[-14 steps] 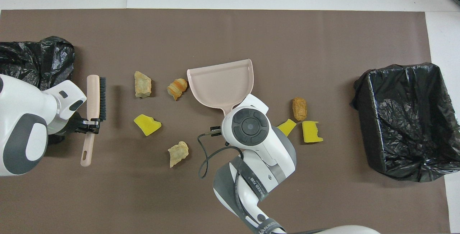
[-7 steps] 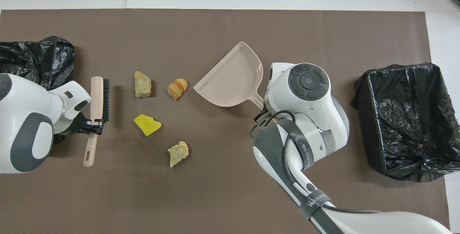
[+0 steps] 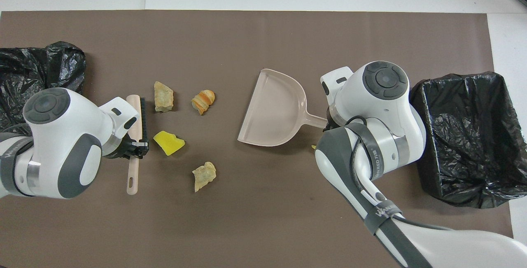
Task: Sweep and dump trash in bin
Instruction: 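Grasp the dustpan handle with the right gripper and drag it toward the crumbs, then sweep the yellow sponge and crusts toward the dustpan with the left gripper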
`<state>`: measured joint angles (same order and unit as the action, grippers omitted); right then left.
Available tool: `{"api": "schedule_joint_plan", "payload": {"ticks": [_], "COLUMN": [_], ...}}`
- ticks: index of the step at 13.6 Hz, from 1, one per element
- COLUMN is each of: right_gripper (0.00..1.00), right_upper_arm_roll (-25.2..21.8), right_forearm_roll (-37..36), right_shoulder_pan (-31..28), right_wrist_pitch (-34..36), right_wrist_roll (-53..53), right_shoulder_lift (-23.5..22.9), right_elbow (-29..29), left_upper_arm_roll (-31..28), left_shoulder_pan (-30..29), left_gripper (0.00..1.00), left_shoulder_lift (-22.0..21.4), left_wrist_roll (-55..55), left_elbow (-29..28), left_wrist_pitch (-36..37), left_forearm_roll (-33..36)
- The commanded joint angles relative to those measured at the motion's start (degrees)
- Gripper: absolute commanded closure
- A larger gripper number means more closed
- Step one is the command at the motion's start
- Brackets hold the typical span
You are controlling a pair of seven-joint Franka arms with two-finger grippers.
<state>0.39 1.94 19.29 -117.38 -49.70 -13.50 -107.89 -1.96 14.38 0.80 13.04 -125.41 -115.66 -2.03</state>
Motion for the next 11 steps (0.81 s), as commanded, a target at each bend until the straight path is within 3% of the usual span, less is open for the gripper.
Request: {"api": "schedule_joint_plan", "payload": {"ticks": [1,7,9,11], "right_gripper": [1.0,1.0,1.0,1.0], "right_upper_arm_roll": [0.66,0.58,0.58,0.58], "right_forearm_roll": [-0.96,-2.55,-2.64,-2.73], "right_shoulder_pan": [1.0,1.98,1.97,1.8], "right_wrist_pitch": [-1.88,-4.08,-4.96,-5.31], "right_wrist_roll": [-2.59,-7.34,-7.34,-7.25], "right_shoulder_lift": [3.21,3.05,3.04,2.87], "right_elbow": [-4.78,-5.4,-5.66,-6.8], "left_upper_arm_roll": [-0.67,-0.5,-0.67,-0.94], "left_shoulder_pan": [3.62,11.72,10.85,9.01], "left_gripper": [1.0,1.0,1.0,1.0], "left_shoulder_lift": [-1.15,-0.8,-1.5,-2.99], "left_wrist_roll": [1.98,14.17,15.78,16.57], "left_elbow": [-1.5,-0.54,0.78,1.92], "left_wrist_pitch": [-1.41,-3.78,-2.38,3.91], "left_forearm_roll": [-2.53,-7.11,-7.2,-7.2]}}
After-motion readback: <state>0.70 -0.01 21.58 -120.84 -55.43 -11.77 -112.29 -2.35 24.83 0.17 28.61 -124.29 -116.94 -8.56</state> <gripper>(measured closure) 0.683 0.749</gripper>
